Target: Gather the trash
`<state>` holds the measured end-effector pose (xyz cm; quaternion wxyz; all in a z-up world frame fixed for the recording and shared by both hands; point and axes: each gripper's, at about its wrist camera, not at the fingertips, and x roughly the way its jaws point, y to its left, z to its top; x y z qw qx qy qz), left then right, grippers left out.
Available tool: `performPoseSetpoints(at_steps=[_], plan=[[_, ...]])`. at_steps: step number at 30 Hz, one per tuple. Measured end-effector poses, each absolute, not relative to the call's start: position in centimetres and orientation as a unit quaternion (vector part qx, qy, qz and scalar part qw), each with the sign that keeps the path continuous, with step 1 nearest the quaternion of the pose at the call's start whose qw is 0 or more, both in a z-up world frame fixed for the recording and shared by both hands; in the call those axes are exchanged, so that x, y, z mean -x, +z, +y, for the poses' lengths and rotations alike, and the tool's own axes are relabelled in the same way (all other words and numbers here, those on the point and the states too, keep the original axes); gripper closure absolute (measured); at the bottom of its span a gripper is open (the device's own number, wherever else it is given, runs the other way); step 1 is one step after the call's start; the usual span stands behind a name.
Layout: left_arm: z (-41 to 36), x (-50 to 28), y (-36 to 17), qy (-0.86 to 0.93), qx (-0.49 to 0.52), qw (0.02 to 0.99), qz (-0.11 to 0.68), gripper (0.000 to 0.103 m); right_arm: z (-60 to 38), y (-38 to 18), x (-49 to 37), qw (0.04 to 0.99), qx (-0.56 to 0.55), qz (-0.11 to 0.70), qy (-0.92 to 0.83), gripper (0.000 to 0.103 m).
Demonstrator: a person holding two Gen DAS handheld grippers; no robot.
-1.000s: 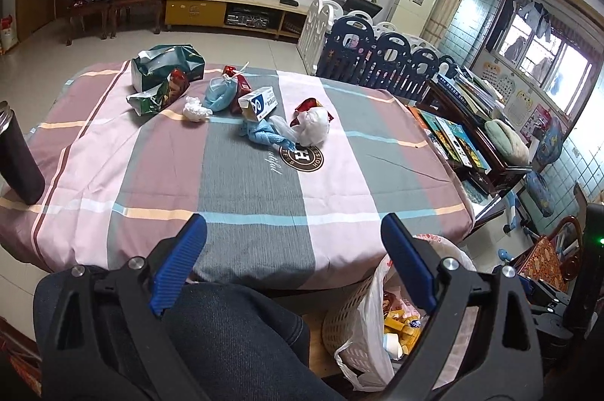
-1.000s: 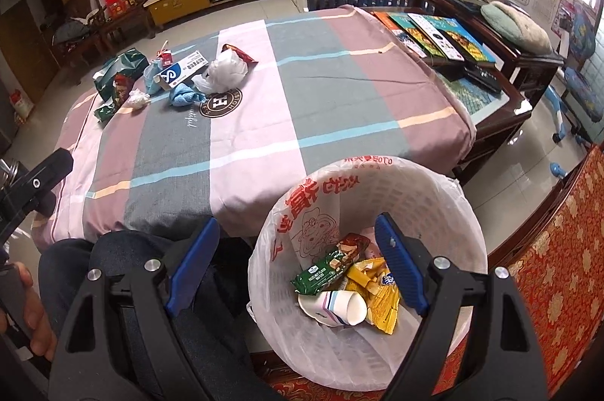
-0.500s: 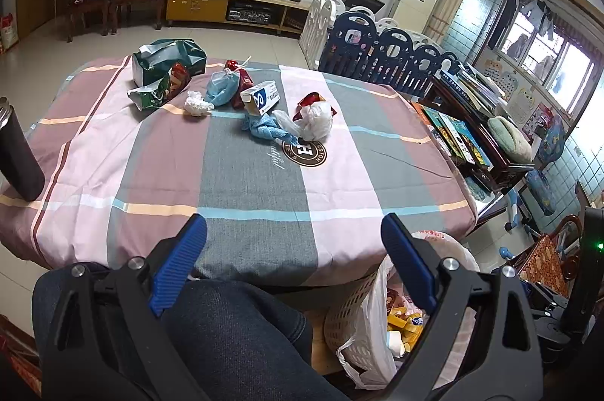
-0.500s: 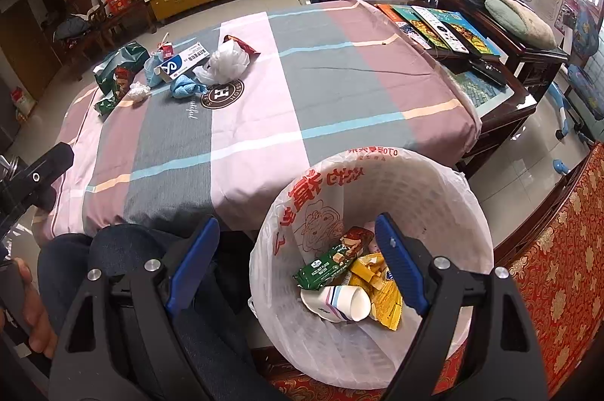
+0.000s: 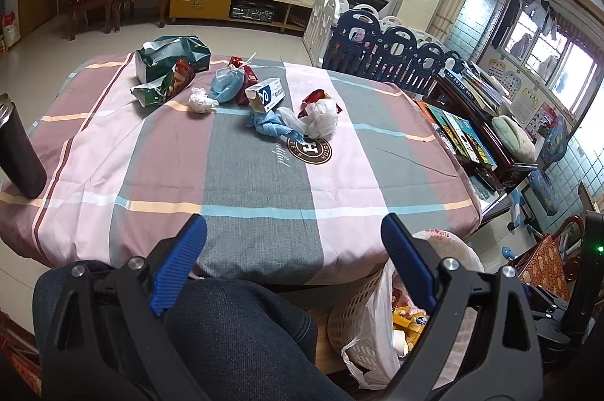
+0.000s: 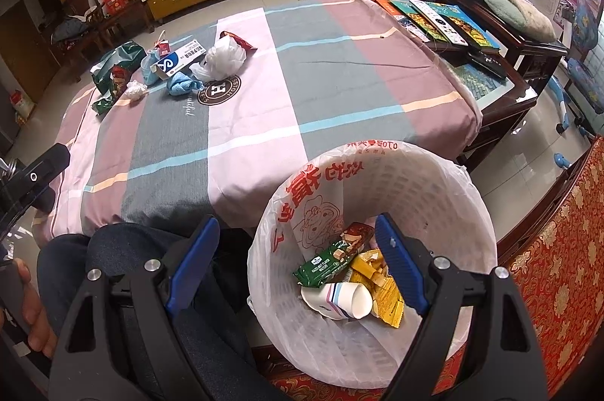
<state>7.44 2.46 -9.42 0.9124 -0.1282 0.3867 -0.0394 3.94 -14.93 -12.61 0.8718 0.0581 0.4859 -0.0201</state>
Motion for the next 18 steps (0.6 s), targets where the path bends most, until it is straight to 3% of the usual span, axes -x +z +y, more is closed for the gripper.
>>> performPoseSetpoints(at_steps=[18], plan=[[3.3, -8.1, -10.5, -0.027, 0.135, 0.906, 0.401, 0.01, -14.6, -13.7, -4.3, 0.866, -0.062, 0.496, -0.019, 0.02]])
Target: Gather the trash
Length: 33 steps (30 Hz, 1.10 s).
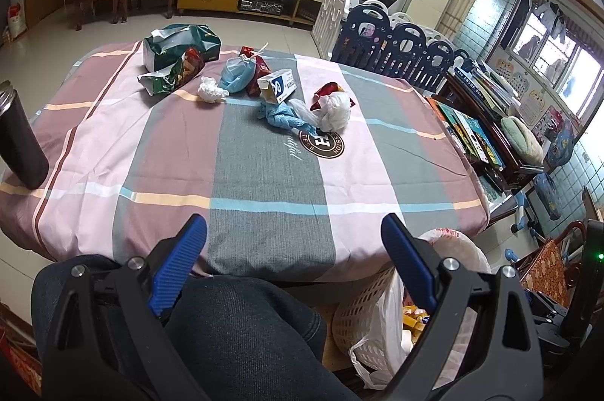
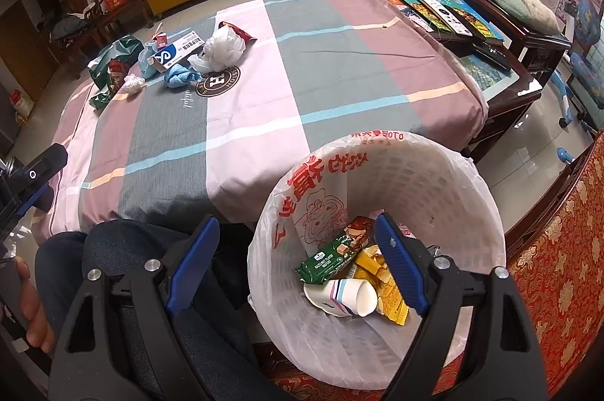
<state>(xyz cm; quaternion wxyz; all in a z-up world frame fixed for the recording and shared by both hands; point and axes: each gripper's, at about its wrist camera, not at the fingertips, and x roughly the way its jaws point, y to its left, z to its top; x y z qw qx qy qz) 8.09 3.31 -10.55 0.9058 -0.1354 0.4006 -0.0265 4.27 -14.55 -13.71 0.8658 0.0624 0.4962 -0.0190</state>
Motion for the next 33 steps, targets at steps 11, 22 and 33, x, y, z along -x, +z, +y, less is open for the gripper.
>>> performPoseSetpoints(at_steps=[11, 22, 33], plan=[[3.7, -8.3, -11.1, -0.021, 0.14, 0.903, 0.406, 0.01, -14.5, -14.2, -4.6, 0.863, -0.064, 0.501, -0.016, 0.02], [11.2, -8.7, -12.8, 0.069, 0.193, 0.9, 0.385, 0.01, -12.6, -13.3, -8.8, 0.879, -0.069, 0.471, -0.002, 0.02], [15.1, -9.2, -14.9, 0.122, 0.195, 0.9, 0.369, 0.01, -0.8, -13.6, -23.0, 0.9, -0.032, 0.431, 0.063, 0.02]])
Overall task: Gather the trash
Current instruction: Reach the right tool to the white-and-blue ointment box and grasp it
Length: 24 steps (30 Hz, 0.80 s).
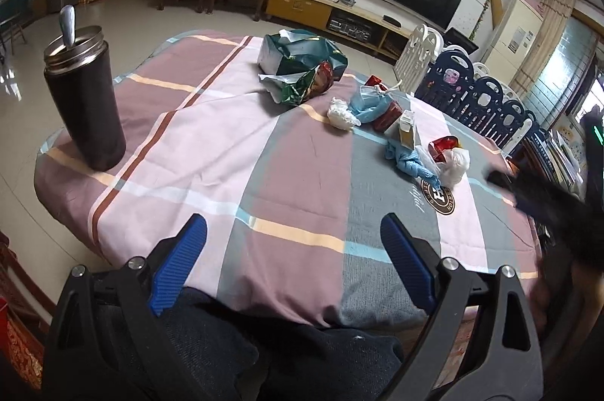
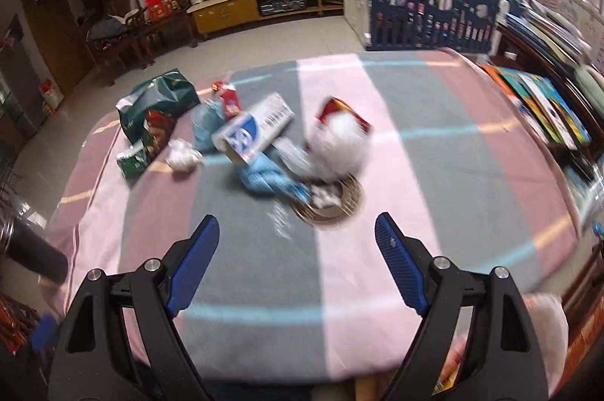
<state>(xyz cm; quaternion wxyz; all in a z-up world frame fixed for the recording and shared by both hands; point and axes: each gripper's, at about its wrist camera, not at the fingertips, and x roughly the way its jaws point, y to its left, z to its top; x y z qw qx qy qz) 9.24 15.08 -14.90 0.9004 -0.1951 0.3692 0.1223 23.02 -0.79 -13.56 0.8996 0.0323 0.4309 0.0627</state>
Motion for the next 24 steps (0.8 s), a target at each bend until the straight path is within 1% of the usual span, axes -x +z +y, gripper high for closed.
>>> performPoseSetpoints(at_steps=[2, 5, 7, 10, 13, 18, 19, 21, 24], plan=[[14.9, -9.2, -15.1, 0.111, 0.199, 0.903, 0.364, 0.01, 1.8, -14.1, -27.3, 0.895, -0.035, 0.437, 0.078, 0.02], [14.7, -9.5, -15.6, 0.101, 0.2, 0.901, 0.372, 0.01, 4.8, -15.7, -33.2, 0.893, -0.009, 0.446, 0.057, 0.02], [14.5, -9.7, -16.1, 0.101, 0.195, 0.899, 0.378, 0.01, 5.9, -17.7, -37.3, 0.879, -0.013, 0.475, 0.042, 0.02], [15.1, -10.0, -16.9, 0.099, 0.201, 0.895, 0.386, 0.01, 6.3, -20.4, -40.8, 0.855, -0.027, 0.517, 0.023, 0.02], [15.8, -10.2, -17.7, 0.103, 0.22, 0.887, 0.394, 0.01, 6.6, -21.8, -41.0, 0.842, -0.02, 0.537, 0.042, 0.05], [16.6, -10.3, -18.7, 0.101, 0.245, 0.877, 0.4, 0.01, 7.2, -21.3, -37.2, 0.84, -0.008, 0.531, 0.115, 0.068], [16.6, -10.4, -18.6, 0.101, 0.243, 0.879, 0.398, 0.01, 7.1, -21.5, -36.1, 0.829, -0.012, 0.543, 0.132, 0.081], [16.9, -11.0, -18.2, 0.105, 0.243, 0.88, 0.395, 0.01, 6.8, -21.9, -34.0, 0.811, -0.024, 0.561, 0.163, 0.081], [18.4, -13.2, -16.9, 0.123, 0.237, 0.885, 0.383, 0.01, 6.4, -21.6, -30.4, 0.812, 0.003, 0.551, 0.195, 0.081]])
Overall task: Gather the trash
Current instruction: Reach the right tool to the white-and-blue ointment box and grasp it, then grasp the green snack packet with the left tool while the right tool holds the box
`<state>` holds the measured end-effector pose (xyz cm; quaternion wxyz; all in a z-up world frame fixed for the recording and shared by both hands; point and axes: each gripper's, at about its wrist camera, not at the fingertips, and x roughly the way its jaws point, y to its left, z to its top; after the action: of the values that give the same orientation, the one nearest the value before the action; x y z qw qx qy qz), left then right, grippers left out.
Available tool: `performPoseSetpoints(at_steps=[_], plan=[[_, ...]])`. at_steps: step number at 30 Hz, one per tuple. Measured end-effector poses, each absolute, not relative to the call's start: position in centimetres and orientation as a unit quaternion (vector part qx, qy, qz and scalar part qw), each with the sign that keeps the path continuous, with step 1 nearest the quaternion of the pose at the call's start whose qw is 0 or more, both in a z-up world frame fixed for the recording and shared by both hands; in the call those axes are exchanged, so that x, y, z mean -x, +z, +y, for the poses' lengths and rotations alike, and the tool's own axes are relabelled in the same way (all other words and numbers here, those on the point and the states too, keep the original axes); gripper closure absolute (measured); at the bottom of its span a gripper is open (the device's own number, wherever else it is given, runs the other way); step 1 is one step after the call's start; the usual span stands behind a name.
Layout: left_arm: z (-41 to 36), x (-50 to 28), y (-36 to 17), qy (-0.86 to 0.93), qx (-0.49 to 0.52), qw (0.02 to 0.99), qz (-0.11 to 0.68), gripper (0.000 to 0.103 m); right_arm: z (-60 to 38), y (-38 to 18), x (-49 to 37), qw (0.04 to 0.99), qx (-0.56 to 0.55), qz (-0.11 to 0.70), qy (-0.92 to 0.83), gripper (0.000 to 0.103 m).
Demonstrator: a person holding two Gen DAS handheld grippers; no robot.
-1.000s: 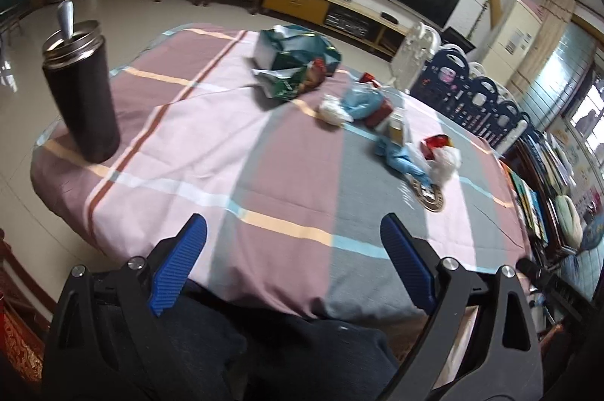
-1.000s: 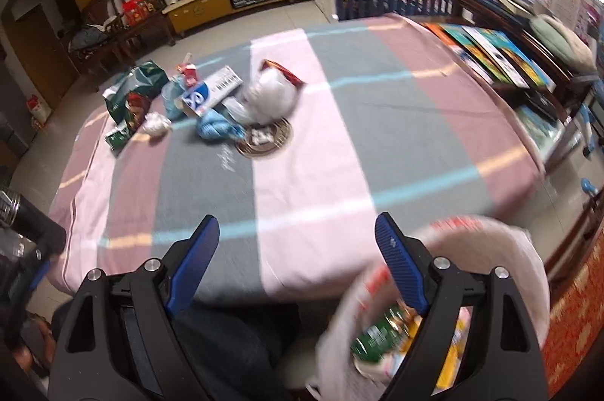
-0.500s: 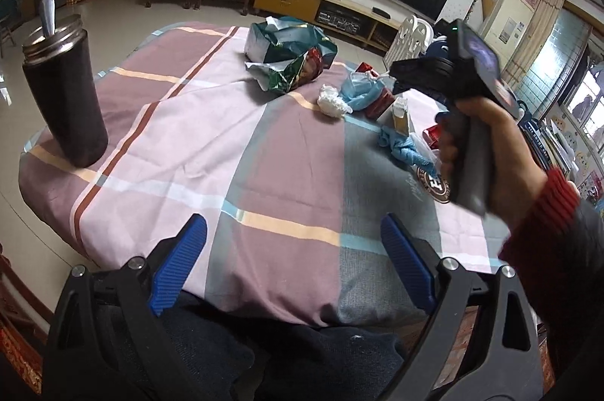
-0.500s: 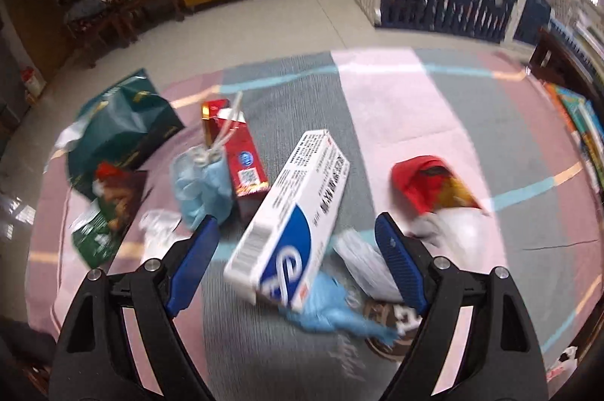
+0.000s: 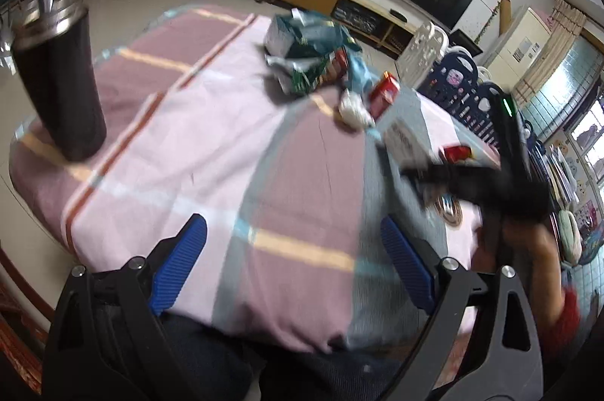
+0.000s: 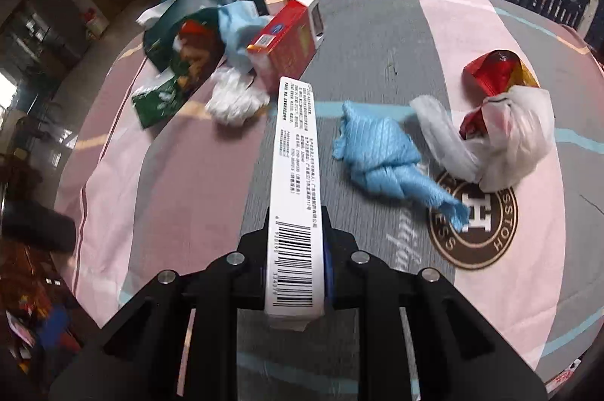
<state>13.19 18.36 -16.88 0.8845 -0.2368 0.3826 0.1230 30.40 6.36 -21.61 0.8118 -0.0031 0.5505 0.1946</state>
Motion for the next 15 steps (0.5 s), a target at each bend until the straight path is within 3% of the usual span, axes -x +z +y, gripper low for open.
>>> performPoseSetpoints(at_steps=[3, 4, 6, 8, 9, 11, 13, 15], plan=[[20.4, -17.1, -15.6, 0.135, 0.221, 0.895, 0.363, 0.011, 5.4, -20.8, -27.4, 0.817, 0.021, 0.535, 0.213, 0.081], [21.5, -19.1, -15.6, 0.13, 0.228, 0.895, 0.36, 0.013, 5.2, -20.5, -26.4, 0.822, 0.032, 0.528, 0.211, 0.082], [23.1, -22.2, -16.1, 0.121, 0.246, 0.894, 0.355, 0.029, 4.3, -20.1, -24.8, 0.829, 0.048, 0.518, 0.204, 0.082], [24.2, -25.9, -17.0, 0.111, 0.252, 0.891, 0.361, 0.029, 3.5, -20.3, -24.1, 0.835, 0.058, 0.511, 0.196, 0.08], [24.6, -27.5, -17.4, 0.107, 0.252, 0.89, 0.364, 0.029, 3.1, -20.4, -23.8, 0.837, 0.061, 0.509, 0.191, 0.075], [24.8, -30.2, -18.3, 0.101, 0.25, 0.89, 0.369, 0.029, 2.2, -20.7, -23.4, 0.838, 0.05, 0.511, 0.188, 0.044], [24.9, -32.6, -19.5, 0.091, 0.258, 0.883, 0.38, 0.028, 1.3, -20.9, -23.4, 0.839, 0.025, 0.512, 0.184, 0.035], [24.8, -34.2, -20.5, 0.091, 0.251, 0.877, 0.399, 0.029, 0.9, -21.1, -23.6, 0.836, 0.004, 0.518, 0.183, 0.034]])
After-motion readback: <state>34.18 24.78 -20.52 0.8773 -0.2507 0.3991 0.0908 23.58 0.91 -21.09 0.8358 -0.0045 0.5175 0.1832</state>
